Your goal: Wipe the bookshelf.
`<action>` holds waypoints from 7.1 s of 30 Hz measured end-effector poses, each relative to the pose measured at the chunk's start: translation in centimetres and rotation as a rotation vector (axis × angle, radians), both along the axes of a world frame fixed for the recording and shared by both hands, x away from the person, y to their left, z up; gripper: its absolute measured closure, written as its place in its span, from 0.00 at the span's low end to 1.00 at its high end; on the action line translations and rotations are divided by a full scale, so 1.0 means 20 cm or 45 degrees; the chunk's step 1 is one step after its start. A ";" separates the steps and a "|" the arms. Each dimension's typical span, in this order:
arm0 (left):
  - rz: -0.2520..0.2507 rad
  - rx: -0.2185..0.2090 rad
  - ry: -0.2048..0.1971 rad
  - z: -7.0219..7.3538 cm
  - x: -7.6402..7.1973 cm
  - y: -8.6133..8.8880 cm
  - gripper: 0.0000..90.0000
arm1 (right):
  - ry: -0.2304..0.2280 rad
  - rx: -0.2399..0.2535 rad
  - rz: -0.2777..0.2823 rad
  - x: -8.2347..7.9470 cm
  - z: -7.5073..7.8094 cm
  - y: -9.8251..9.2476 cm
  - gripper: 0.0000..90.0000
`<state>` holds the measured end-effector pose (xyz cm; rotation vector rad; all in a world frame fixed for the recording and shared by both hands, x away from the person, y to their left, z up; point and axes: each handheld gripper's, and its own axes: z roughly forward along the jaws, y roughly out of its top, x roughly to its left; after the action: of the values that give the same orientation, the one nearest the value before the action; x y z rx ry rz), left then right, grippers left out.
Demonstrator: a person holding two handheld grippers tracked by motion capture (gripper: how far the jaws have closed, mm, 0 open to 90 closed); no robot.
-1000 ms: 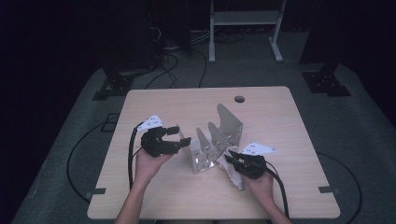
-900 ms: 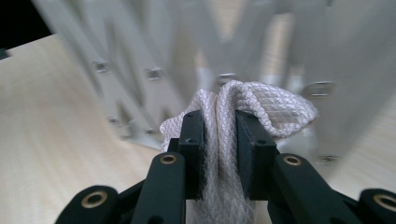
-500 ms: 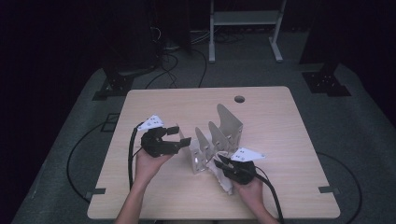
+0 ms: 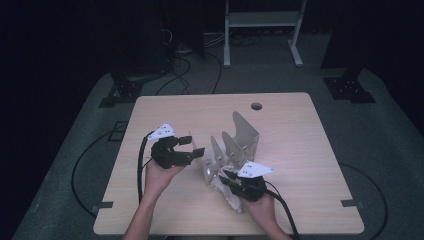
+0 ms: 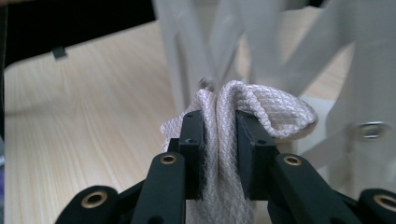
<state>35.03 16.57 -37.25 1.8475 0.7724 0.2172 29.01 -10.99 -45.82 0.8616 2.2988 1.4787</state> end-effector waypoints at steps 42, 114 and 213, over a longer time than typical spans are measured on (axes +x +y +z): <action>-0.007 0.003 -0.001 0.00 0.00 -0.01 0.28 | -0.055 0.103 -0.311 0.11 0.16 -0.47 0.81; -0.098 -0.091 -0.011 0.00 0.22 0.07 0.23 | -0.041 0.078 -0.214 0.10 0.13 -0.34 0.81; -0.456 0.233 -0.073 0.06 -0.34 -0.37 0.95 | -0.026 0.041 -0.146 0.06 0.13 -0.44 0.81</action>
<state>28.25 9.22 -36.01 2.1071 0.3811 0.1118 30.21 -19.84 -43.19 0.9655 2.1777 1.4723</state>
